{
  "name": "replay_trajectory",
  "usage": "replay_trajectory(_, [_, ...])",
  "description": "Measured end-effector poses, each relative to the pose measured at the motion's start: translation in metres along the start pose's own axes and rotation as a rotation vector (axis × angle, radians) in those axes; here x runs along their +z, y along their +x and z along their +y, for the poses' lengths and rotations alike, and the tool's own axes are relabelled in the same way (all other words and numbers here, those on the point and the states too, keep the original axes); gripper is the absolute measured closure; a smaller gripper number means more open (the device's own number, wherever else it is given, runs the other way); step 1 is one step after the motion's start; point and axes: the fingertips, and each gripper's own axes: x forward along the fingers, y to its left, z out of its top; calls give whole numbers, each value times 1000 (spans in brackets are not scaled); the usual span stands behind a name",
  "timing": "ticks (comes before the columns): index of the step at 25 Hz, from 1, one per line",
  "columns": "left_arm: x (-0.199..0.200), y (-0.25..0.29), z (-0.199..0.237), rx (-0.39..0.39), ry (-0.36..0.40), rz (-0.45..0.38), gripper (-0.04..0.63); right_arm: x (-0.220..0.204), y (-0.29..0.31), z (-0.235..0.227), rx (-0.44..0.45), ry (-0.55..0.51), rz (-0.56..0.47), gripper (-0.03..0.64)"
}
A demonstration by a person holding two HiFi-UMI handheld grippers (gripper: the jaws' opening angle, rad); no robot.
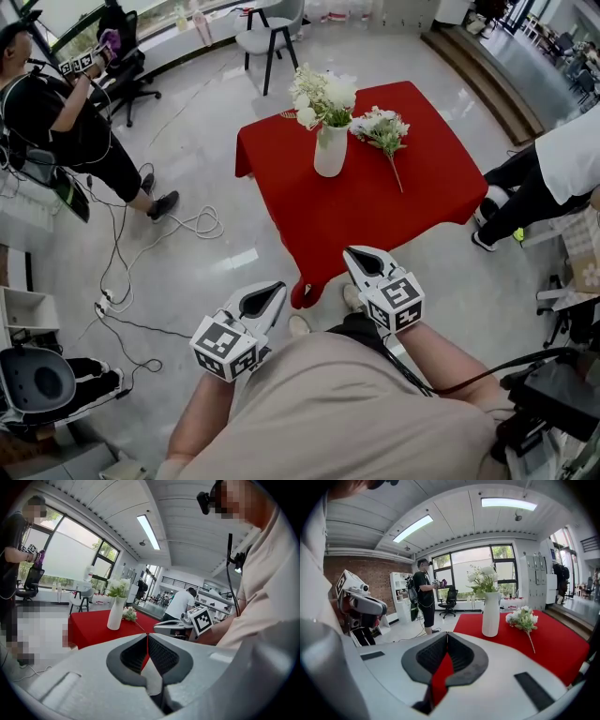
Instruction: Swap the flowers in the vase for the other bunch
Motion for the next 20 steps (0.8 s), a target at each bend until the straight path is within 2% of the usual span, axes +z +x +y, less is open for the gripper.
replay_trajectory(20, [-6, -6, 0, -1, -17, -4, 586, -7, -5, 25, 49, -42, 47, 604])
